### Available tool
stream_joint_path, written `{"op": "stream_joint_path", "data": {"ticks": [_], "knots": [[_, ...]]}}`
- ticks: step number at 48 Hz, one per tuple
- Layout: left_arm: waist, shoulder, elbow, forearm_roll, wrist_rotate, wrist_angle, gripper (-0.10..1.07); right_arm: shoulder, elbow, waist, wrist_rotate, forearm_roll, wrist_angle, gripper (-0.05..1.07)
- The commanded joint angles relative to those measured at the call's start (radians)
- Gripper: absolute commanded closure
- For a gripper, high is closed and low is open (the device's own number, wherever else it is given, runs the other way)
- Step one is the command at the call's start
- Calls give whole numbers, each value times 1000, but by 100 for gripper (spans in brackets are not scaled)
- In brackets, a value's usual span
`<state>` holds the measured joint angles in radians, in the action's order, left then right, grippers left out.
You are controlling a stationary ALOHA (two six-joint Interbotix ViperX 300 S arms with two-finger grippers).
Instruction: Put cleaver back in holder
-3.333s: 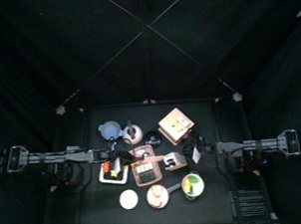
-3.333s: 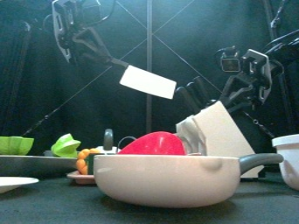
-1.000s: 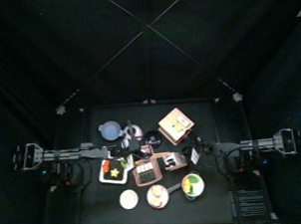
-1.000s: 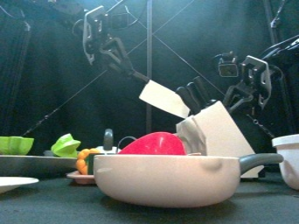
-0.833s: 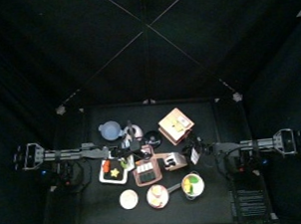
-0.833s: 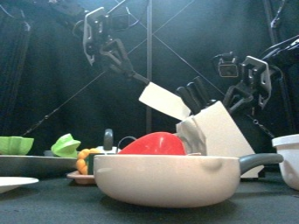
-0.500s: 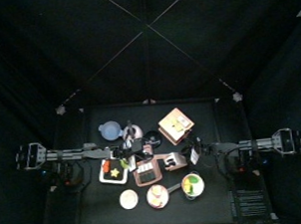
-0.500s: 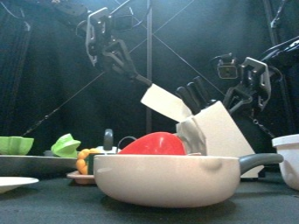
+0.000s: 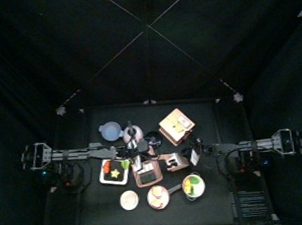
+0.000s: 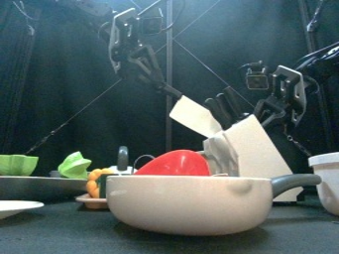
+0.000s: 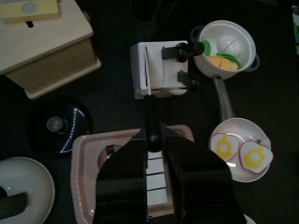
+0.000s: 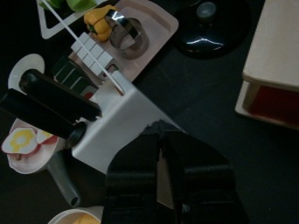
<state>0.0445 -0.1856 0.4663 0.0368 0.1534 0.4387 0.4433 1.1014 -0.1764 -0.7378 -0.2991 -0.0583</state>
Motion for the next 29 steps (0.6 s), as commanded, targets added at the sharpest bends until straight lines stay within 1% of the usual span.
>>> {"op": "stream_joint_path", "data": {"ticks": [1, 9, 17, 29], "knots": [[0, -14, -41, 3, 2, 25, 60, 0, -26, 3, 0, 2, -12, 61], [0, -8, -75, 0, 2, 75, 60, -6, -34, 3, 0, 2, -12, 61], [0, 29, -123, 0, 2, 107, 60, -20, -41, 5, 0, 2, -18, 61], [0, 72, -172, 2, 2, 140, 60, -35, -49, 5, 0, 2, -20, 61]]}}
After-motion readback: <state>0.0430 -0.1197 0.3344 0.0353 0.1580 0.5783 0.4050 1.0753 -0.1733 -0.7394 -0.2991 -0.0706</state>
